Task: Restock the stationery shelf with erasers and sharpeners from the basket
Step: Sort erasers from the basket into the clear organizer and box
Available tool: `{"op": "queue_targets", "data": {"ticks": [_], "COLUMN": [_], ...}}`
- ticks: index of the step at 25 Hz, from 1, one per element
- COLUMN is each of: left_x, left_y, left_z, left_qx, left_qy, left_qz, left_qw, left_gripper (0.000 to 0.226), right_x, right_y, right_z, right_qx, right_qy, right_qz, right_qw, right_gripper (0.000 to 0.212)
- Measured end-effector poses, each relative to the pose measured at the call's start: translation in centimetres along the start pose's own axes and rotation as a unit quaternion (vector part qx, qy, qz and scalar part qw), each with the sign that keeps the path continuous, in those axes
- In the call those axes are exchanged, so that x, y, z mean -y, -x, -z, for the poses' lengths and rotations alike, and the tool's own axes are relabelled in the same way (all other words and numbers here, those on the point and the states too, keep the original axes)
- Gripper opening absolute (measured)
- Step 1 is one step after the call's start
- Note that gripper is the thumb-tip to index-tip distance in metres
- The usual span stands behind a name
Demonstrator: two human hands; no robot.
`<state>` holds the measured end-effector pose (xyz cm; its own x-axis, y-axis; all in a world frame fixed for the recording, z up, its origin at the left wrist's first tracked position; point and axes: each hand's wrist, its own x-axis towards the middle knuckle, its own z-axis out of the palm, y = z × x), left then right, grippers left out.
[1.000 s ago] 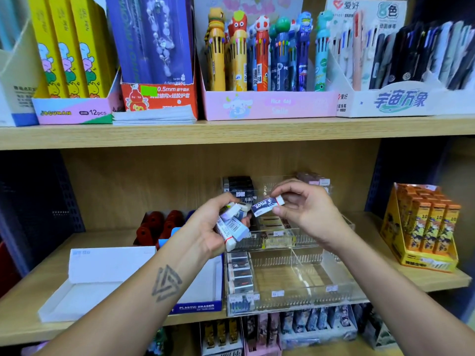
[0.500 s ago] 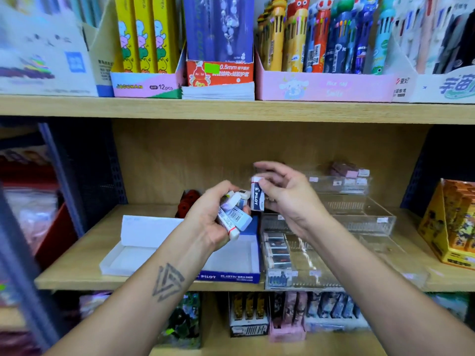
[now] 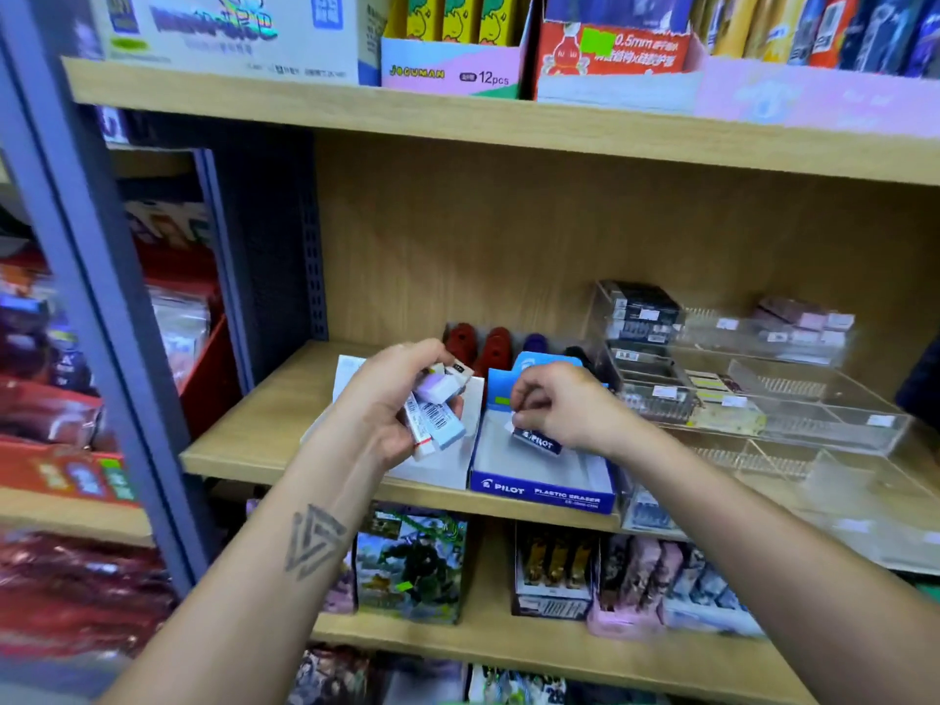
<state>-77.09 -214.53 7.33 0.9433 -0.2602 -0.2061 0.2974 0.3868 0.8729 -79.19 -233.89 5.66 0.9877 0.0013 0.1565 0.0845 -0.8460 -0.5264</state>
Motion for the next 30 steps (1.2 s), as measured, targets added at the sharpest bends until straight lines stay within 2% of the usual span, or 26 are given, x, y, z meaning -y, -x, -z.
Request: {"op": "queue_targets", "data": {"ticks": [3,7,10,12,14,18,20,23,30], "left_x": [0.3,1.2,1.9,2.0,2.1,2.7,2.8,2.6,2.4], "left_y": [-0.2,-0.2,0.4,0.5,0.5,0.1,-0.2,-0.5,-0.4], "left_z": [1.1,2.1,2.3,2.3,2.2,1.3,1.0,1.0,1.1], "left_qx": [0.007,0.021,0.024,0.025,0.028,0.021,0.03,0.042,0.057], "left_qy": [-0.058,-0.125,-0.176,-0.184,-0.182,-0.18,-0.203,-0.226,-0.237], "left_qz": [0.001,0.015,0.018,0.024,0.021,-0.038,-0.059,-0.056,-0.041], "left_qw": [0.998,0.992,0.984,0.982,0.983,0.983,0.977,0.972,0.969], "left_gripper": [0.014,0.018,0.018,0.017,0.015,0.016,0.018,0.02,0.019], "right_x": [-0.1,0.2,-0.1,-0.6,-1.1,-1.7,-1.5,-1.0,-0.9], "right_y": [-0.3,0.1,0.1,0.0,0.0,0.0,0.4,0.8,0.5], "right_z": [-1.5,-1.6,-1.5,-1.8,-2.2,-3.0,-3.5,-3.7,-4.1], "right_qx": [0.029,0.038,0.044,0.04,0.019,-0.036,-0.052,-0.085,-0.085], "right_qy": [0.068,0.203,0.26,0.258,0.234,0.193,0.222,0.318,0.3], "right_qz": [0.004,-0.014,-0.036,-0.037,-0.037,-0.024,-0.001,0.024,0.006], "right_qw": [0.997,0.978,0.964,0.965,0.971,0.98,0.974,0.944,0.95], "right_gripper": [0.01,0.033,0.03,0.022,0.024,0.022,0.02,0.025,0.015]}}
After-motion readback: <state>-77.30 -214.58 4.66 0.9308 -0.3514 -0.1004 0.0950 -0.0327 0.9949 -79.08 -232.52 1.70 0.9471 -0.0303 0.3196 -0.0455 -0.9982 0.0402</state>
